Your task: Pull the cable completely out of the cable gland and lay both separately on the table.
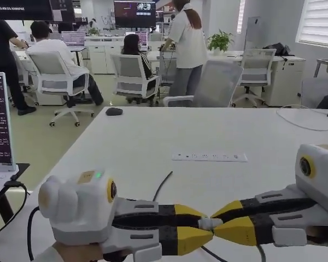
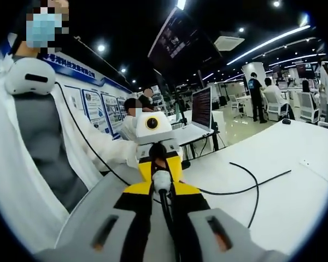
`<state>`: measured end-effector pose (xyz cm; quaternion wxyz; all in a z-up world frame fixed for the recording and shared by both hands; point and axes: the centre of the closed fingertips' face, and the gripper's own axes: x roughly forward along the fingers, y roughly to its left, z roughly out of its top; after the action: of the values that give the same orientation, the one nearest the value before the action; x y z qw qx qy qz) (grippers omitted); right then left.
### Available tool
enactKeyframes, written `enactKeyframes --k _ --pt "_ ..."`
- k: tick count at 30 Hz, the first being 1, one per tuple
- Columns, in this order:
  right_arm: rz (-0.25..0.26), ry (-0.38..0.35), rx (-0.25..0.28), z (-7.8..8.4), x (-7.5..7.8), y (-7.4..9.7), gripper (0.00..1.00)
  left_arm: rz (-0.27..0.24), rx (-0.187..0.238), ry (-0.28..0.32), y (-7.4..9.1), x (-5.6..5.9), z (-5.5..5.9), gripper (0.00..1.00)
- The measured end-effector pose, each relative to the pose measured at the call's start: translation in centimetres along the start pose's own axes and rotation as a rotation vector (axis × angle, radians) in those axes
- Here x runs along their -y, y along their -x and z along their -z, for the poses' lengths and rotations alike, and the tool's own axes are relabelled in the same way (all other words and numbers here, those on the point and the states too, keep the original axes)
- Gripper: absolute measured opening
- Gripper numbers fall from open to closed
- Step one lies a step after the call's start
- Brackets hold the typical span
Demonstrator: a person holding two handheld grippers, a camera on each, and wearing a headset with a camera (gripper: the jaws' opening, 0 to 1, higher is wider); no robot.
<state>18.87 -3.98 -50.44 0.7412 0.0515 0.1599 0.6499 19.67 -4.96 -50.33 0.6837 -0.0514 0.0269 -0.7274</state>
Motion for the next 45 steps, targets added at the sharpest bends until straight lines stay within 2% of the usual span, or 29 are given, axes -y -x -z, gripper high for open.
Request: enactKeyframes --k 2,11,15,18,23,25,28,33,34,35,42,45 --pt "0.004 0.015 0.001 -0.1 0.1 0.0 0.12 0.0 0.0 -0.002 0.0 0.0 -0.1 0.14" --pt "-0.003 -0.011 0.001 0.0 0.3 0.0 0.12 -0.012 -0.004 -0.02 0.1 -0.2 0.0 0.14" --pt "0.003 0.017 -0.009 -0.2 0.2 -0.1 0.11 -0.011 0.0 0.0 0.2 -0.3 -0.1 0.14" --pt "0.0 0.001 -0.035 -0.2 0.2 0.0 0.1 -0.004 0.003 0.015 0.1 -0.2 -0.1 0.14" --pt "0.037 0.112 -0.05 -0.8 0.2 0.0 0.09 -0.001 0.042 0.111 0.2 -0.6 -0.6 0.14" --pt "0.042 0.143 -0.068 -1.0 -0.1 -0.1 0.08 -0.001 0.046 0.13 0.3 -0.5 -0.7 0.14" --pt "0.041 0.176 -0.067 -1.3 -0.3 0.0 0.08 0.003 0.052 0.147 0.3 -0.4 -1.1 0.14" --pt "0.063 0.251 -0.038 -2.2 -0.2 0.4 0.07 0.025 0.02 0.164 0.0 -0.7 -2.1 0.14" --pt "0.055 0.3 -0.026 -2.6 -0.3 0.5 0.07 0.041 0.015 0.202 -0.1 -0.4 -2.1 0.13" --pt "0.063 0.276 -0.028 -2.5 -0.4 0.6 0.07 0.047 0.017 0.193 -0.1 -0.5 -2.2 0.13" --pt "0.073 0.328 -0.044 -2.0 -0.4 1.3 0.07 0.072 -0.001 0.249 -0.8 -0.4 -1.6 0.13" --pt "0.08 0.39 -0.058 -1.9 -0.5 1.5 0.07 0.081 0.002 0.281 -0.9 -0.3 -1.5 0.13"
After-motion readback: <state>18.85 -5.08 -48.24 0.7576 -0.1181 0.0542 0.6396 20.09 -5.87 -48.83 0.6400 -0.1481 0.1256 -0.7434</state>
